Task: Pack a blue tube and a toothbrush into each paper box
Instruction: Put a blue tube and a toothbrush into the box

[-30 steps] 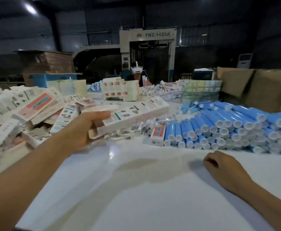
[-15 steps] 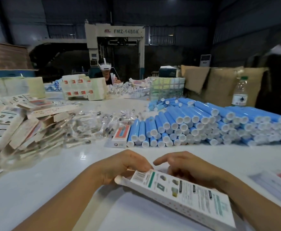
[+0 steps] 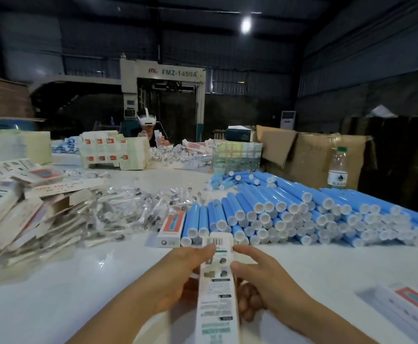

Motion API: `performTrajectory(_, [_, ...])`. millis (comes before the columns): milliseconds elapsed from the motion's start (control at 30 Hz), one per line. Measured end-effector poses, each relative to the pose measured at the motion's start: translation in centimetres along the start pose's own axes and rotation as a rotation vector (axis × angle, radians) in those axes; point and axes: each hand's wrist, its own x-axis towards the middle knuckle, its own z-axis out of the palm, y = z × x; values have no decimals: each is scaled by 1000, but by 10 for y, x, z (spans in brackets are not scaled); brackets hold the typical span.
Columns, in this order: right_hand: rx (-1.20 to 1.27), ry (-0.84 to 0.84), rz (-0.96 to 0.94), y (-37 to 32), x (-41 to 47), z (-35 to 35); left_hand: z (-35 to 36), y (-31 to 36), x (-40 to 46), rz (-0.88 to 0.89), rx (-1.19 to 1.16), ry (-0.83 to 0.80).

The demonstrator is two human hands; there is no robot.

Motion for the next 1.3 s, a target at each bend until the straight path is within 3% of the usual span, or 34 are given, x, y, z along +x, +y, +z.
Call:
performTrajectory(67, [56, -70, -5, -3, -5, 8, 6, 1, -3, 51, 75, -44])
performTrajectory(167, [-117, -51, -57, -8, -10, 9, 0, 2, -6, 57, 119, -60])
performTrajectory(300, [-434, 380, -199, -36, 13, -25, -8, 1, -4, 17, 247, -123])
performTrajectory(400, [-832, 696, -289, -78, 53, -68, -10, 0, 2, 2, 289, -178])
performTrajectory(600, [-1543, 762, 18, -123, 114, -124, -12, 1, 10, -10, 300, -225])
performTrajectory(800, [-1683, 730, 254, -117, 140, -126, -14, -2, 16, -25, 300, -283])
performTrajectory(1033, [-1580, 698, 276, -123, 142, -136, -18, -3, 15, -34, 309, -287])
performTrajectory(1133, [-1430, 810, 146, -128, 134, -136, -17, 0, 11, -10, 309, -302])
performTrajectory(1200, [-1217, 905, -41, -134, 123, -131, -15, 1, 8, 36, 349, -300])
performTrajectory(1300, [-572, 864, -352, -133, 87, -109, -13, 2, 4, 83, 365, -304])
